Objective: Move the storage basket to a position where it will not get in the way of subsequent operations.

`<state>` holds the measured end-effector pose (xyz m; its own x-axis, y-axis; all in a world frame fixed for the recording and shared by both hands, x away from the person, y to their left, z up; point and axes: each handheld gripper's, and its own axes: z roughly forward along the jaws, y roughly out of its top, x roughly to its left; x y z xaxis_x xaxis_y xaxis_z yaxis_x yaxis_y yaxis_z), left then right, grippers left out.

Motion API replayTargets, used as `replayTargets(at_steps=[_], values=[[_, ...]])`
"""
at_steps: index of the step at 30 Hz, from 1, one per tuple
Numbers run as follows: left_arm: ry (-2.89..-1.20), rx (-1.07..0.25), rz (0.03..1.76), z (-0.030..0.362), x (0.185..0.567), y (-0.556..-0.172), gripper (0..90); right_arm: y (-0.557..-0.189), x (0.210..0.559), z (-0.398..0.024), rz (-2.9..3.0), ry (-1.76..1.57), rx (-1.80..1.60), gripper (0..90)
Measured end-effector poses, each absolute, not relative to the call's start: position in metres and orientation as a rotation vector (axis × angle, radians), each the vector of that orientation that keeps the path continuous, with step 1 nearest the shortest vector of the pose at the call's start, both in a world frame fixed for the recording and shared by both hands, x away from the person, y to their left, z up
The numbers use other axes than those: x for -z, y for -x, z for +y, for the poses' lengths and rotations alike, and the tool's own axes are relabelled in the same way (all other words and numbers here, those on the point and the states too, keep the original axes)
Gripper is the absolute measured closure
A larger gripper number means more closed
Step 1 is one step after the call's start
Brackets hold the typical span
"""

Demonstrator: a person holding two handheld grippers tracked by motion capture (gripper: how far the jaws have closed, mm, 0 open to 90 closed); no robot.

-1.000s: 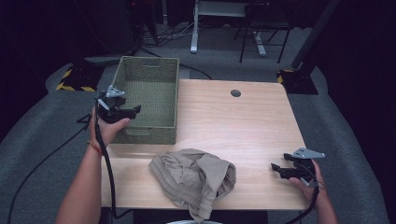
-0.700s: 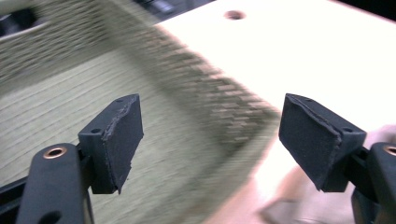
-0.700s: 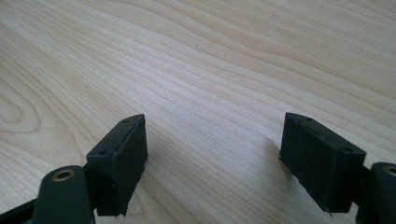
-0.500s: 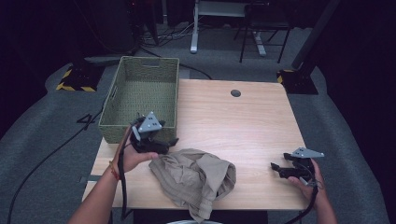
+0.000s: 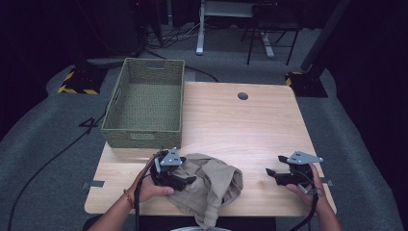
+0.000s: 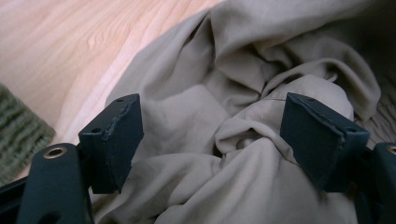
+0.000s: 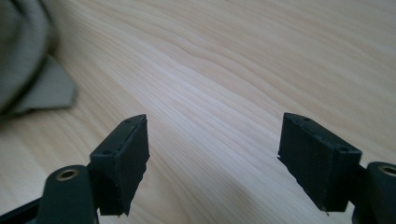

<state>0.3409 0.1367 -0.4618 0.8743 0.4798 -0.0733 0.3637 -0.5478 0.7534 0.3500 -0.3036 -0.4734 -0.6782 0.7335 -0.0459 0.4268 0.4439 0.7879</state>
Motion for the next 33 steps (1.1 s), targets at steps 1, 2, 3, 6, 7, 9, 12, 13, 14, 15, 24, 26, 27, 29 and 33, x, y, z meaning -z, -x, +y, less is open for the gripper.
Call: replayTargets(at_steps=[1,2,3,6,7,9,12,13,14,15,24,26,27,29,33], values=[[-2.209,-0.18,0.612,0.138,0.464,-0.341,22.0,-0.348,0.469,-0.296,2.329,-0.951,-1.122,24.7],[-2.206,-0.177,0.618,0.139,0.466,-0.342,22.0,-0.345,0.465,-0.288,2.335,-0.911,-1.141,24.7],[-2.2,-0.167,0.63,0.14,0.468,-0.344,22.0,-0.343,0.462,-0.282,2.339,-0.887,-1.152,24.7],[-2.204,-0.177,0.639,0.138,0.472,-0.347,22.0,-0.334,0.45,-0.257,2.358,-0.777,-1.234,24.8],[-2.206,-0.181,0.648,0.137,0.473,-0.347,22.0,-0.331,0.446,-0.249,2.362,-0.74,-1.246,24.9],[-2.219,-0.2,0.653,0.134,0.476,-0.349,22.1,-0.327,0.439,-0.234,2.381,-0.673,-1.305,24.9],[-2.223,-0.209,0.672,0.129,0.48,-0.352,22.1,-0.323,0.432,-0.217,2.404,-0.588,-1.323,24.8],[-2.221,-0.212,0.677,0.126,0.481,-0.354,22.1,-0.323,0.432,-0.212,2.417,-0.571,-1.324,24.6],[-2.222,-0.214,0.679,0.125,0.482,-0.355,22.0,-0.324,0.433,-0.206,2.427,-0.555,-1.305,24.6],[-2.224,-0.214,0.678,0.123,0.483,-0.356,22.0,-0.326,0.435,-0.202,2.432,-0.549,-1.286,24.6],[-2.242,-0.227,0.632,0.107,0.484,-0.365,20.5,-0.345,0.471,-0.185,2.513,-0.574,-1.11,67.0],[-2.247,-0.24,0.623,0.104,0.483,-0.366,19.7,-0.348,0.477,-0.186,2.529,-0.562,-1.083,79.3],[-2.248,-0.245,0.62,0.103,0.482,-0.367,19.4,-0.349,0.479,-0.187,2.523,-0.561,-1.072,85.0],[-2.245,-0.26,0.61,0.102,0.48,-0.368,18.0,-0.353,0.48,-0.192,2.515,-0.592,-1.081,88.7],[-2.238,-0.301,0.591,0.104,0.472,-0.367,16.7,-0.362,0.477,-0.208,2.447,-0.697,-1.063,88.8]])
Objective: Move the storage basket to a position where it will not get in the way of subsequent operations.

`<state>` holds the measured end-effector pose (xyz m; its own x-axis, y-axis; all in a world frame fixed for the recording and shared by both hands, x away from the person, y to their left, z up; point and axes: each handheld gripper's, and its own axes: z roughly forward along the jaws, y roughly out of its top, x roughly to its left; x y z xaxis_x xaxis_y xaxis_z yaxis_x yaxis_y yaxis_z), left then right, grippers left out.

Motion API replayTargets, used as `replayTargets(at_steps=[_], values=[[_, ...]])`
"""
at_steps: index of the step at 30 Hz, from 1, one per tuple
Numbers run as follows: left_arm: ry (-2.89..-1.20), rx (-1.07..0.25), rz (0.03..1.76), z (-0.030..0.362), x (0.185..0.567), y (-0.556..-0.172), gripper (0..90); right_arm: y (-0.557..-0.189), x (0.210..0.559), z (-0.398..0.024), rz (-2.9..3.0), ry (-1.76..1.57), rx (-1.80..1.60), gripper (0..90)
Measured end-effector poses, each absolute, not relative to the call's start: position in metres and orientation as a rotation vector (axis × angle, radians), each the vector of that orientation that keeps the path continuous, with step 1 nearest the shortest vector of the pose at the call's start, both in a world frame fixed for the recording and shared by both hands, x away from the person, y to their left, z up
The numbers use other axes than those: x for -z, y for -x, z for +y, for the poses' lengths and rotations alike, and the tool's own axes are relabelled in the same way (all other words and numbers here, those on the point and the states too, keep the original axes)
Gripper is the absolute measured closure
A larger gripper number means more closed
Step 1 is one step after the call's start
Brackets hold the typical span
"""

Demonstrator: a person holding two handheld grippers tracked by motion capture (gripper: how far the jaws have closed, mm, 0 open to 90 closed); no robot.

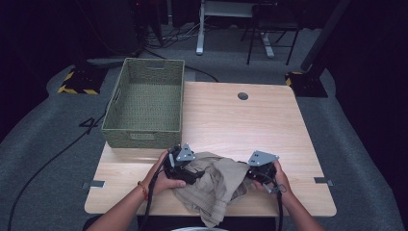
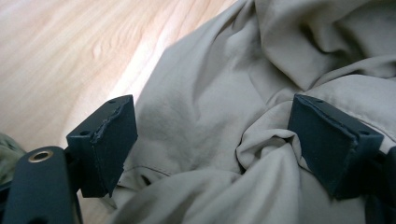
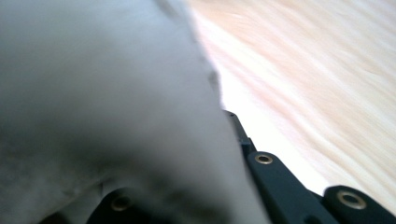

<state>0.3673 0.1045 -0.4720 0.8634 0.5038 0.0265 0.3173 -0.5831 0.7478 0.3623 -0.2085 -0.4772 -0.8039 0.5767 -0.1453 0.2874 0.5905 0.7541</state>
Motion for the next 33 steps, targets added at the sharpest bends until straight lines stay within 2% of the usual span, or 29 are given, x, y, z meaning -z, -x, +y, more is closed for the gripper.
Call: replayTargets(at_steps=[11,14,18,25,31,33], values=[[-2.174,-0.353,0.642,0.134,0.455,-0.365,18.3,-0.396,0.479,-0.261,2.314,-1.016,-1.015,87.7],[-2.247,-0.377,0.618,0.131,0.463,-0.36,18.3,-0.404,0.484,-0.272,2.313,-1.104,-0.922,59.5],[-2.286,-0.371,0.588,0.126,0.473,-0.357,19.2,-0.402,0.484,-0.284,2.296,-1.112,-0.889,29.7],[-2.278,-0.355,0.589,0.122,0.482,-0.36,27.2,-0.378,0.476,-0.317,2.309,-1.019,-0.862,20.9],[-2.299,-0.338,0.595,0.116,0.489,-0.363,30.1,-0.367,0.474,-0.33,2.299,-0.997,-0.863,21.4],[-2.312,-0.344,0.585,0.115,0.492,-0.364,38.1,-0.364,0.474,-0.335,2.305,-0.999,-0.847,20.8]])
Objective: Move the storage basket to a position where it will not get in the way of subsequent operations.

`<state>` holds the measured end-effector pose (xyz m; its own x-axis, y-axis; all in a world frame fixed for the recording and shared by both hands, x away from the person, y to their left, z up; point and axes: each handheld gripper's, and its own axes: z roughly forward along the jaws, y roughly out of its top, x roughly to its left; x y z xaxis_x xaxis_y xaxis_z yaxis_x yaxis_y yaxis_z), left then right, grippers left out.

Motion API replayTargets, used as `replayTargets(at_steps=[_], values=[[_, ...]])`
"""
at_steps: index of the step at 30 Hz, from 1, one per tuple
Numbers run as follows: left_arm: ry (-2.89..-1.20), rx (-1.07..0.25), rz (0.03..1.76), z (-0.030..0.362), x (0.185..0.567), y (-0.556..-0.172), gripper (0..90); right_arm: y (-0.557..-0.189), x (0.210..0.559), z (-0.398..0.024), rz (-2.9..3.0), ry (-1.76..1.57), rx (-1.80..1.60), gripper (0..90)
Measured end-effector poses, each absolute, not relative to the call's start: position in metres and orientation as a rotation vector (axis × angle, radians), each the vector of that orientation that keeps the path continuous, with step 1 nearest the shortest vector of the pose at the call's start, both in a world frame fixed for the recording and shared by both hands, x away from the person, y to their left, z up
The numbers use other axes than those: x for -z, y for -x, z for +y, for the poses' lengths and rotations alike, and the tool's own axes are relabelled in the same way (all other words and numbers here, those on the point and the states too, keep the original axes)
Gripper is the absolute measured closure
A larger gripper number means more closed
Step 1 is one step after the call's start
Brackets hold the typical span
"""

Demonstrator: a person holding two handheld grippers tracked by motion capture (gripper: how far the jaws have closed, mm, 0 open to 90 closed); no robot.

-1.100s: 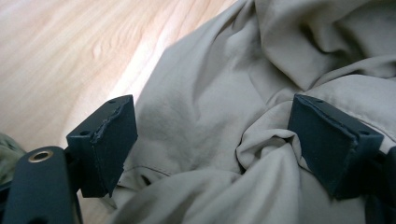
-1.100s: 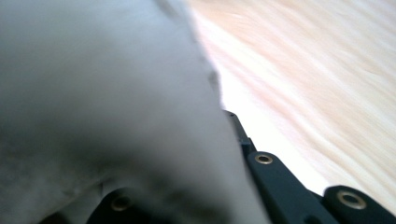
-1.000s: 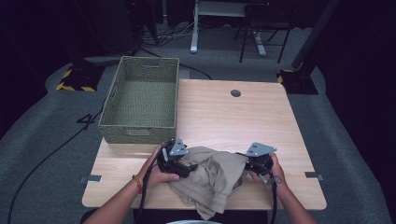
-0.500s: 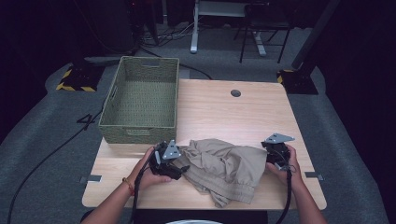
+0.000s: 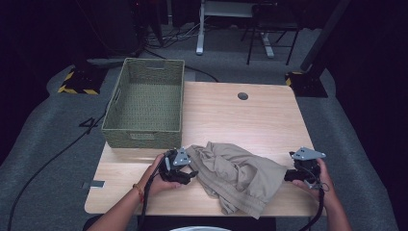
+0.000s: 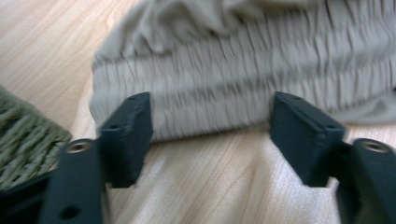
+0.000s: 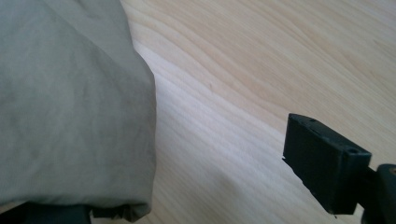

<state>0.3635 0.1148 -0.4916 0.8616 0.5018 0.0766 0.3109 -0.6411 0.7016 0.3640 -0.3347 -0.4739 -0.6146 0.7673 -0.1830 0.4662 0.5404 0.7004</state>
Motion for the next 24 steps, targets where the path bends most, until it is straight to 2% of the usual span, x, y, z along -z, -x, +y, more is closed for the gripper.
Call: replayTargets(at_steps=[2,4,9,10,13,15,17,18,19,24], values=[[-2.342,-0.366,0.589,0.112,0.496,-0.364,43.3,-0.36,0.475,-0.34,2.323,-0.993,-0.827,20.7],[-2.341,-0.375,0.596,0.112,0.496,-0.362,52.2,-0.355,0.475,-0.345,2.321,-1.013,-0.839,22.3],[-2.334,-0.348,0.578,0.112,0.497,-0.362,53.0,-0.34,0.465,-0.348,2.306,-0.989,-0.974,22.2],[-2.335,-0.341,0.576,0.112,0.497,-0.362,53.4,-0.338,0.463,-0.346,2.297,-0.971,-0.998,25.1],[-2.35,-0.315,0.539,0.111,0.496,-0.359,57.1,-0.336,0.466,-0.332,2.344,-0.862,-1.011,51.4],[-2.343,-0.289,0.503,0.109,0.496,-0.357,58.3,-0.337,0.472,-0.323,2.389,-0.797,-1.028,63.3],[-2.335,-0.289,0.475,0.107,0.496,-0.353,53.7,-0.339,0.478,-0.312,2.428,-0.753,-1.033,71.4],[-2.327,-0.291,0.471,0.106,0.495,-0.351,47.9,-0.341,0.481,-0.307,2.439,-0.733,-1.024,74.1],[-2.313,-0.283,0.455,0.104,0.493,-0.349,42.1,-0.342,0.484,-0.302,2.45,-0.732,-1.018,76.1],[-2.281,-0.294,0.427,0.096,0.487,-0.348,26.4,-0.357,0.487,-0.288,2.447,-0.734,-1.031,81.7]])
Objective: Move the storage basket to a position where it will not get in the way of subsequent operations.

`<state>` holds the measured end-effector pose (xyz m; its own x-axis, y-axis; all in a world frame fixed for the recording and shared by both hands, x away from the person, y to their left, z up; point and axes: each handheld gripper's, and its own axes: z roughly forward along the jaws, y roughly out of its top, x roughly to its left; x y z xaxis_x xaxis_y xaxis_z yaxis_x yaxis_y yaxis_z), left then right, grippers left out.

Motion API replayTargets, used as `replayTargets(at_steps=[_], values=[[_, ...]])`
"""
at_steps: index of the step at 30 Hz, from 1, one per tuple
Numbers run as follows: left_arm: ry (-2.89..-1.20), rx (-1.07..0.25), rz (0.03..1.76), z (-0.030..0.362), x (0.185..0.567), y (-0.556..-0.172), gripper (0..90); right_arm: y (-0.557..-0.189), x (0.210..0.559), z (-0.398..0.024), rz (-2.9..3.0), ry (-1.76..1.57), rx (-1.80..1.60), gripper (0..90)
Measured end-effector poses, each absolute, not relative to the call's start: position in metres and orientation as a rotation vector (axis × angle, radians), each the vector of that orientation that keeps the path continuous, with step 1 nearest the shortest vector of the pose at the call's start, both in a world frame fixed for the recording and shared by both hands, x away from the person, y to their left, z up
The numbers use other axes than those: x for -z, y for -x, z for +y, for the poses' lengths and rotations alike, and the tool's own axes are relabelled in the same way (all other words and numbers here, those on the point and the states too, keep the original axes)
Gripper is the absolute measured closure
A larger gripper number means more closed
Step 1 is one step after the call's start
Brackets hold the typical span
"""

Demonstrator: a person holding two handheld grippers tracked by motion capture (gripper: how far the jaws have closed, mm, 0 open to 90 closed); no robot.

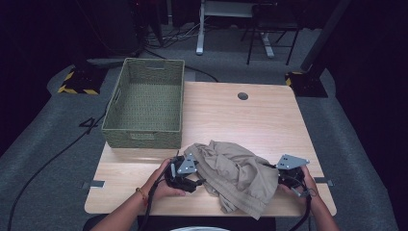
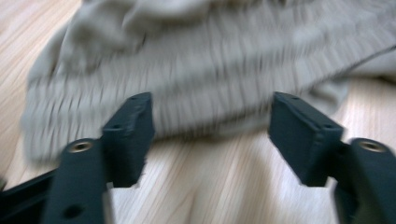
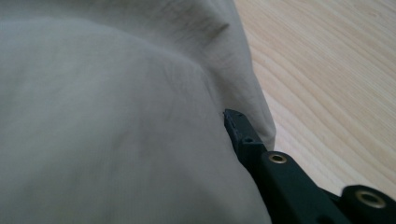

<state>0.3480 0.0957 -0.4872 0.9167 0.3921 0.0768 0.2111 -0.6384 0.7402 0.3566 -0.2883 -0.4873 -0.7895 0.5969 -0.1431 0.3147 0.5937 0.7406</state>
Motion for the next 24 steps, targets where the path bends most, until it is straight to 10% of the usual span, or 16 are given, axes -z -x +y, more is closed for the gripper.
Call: replayTargets(at_steps=[13,21,24], values=[[-2.314,-0.34,0.415,0.08,0.486,-0.367,17.5,-0.386,0.495,-0.265,2.47,-0.736,-1.057,81.5],[-2.376,-0.392,0.436,0.073,0.493,-0.369,30.3,-0.382,0.494,-0.274,2.424,-0.819,-0.979,32.9],[-2.376,-0.393,0.456,0.074,0.494,-0.368,34.9,-0.376,0.493,-0.286,2.409,-0.832,-0.926,27.5]])
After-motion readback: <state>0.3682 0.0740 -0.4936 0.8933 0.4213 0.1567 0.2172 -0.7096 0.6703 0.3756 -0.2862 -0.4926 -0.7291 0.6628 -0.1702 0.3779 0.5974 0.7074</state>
